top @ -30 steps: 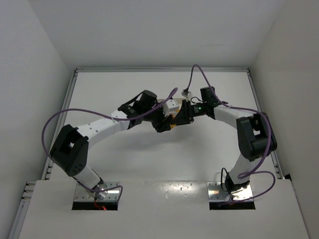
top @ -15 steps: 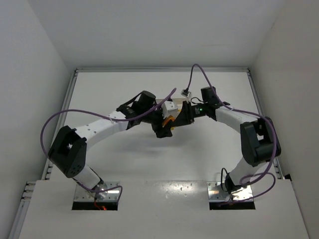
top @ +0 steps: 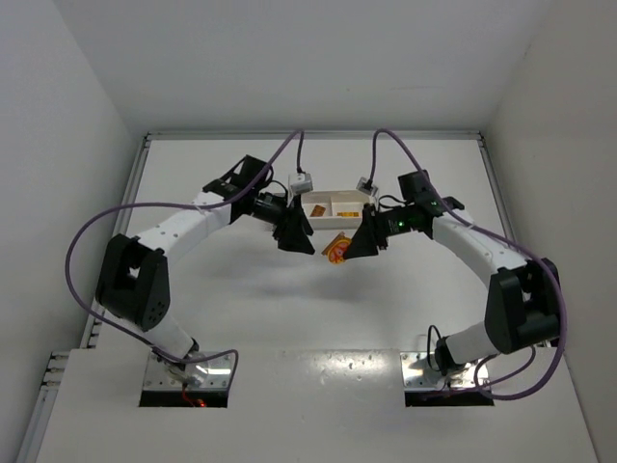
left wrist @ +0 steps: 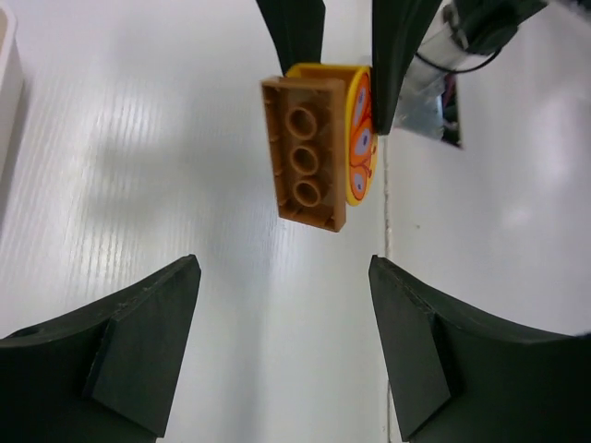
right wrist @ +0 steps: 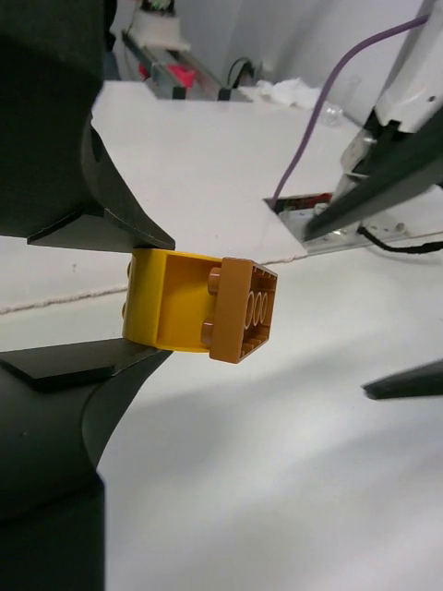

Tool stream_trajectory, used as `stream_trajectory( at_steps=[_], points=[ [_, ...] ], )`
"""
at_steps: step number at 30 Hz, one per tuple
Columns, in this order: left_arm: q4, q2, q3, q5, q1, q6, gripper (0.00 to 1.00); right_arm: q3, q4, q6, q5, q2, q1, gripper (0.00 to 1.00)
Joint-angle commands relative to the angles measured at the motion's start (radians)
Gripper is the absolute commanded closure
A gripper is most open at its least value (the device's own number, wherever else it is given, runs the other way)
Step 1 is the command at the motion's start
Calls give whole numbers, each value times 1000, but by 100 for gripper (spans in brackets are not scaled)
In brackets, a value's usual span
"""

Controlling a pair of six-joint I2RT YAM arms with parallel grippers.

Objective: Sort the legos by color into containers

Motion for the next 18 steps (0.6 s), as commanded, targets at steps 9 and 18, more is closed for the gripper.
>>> stream_trajectory(
  at_steps=[9,18],
  points=[
    [-42,113,77,269,41,-4,22,-7,-72,-180,57,-77,30,96],
    [-51,123,77,278,21,14,22,33,-103,-209,28,-31,62,96]
  ],
)
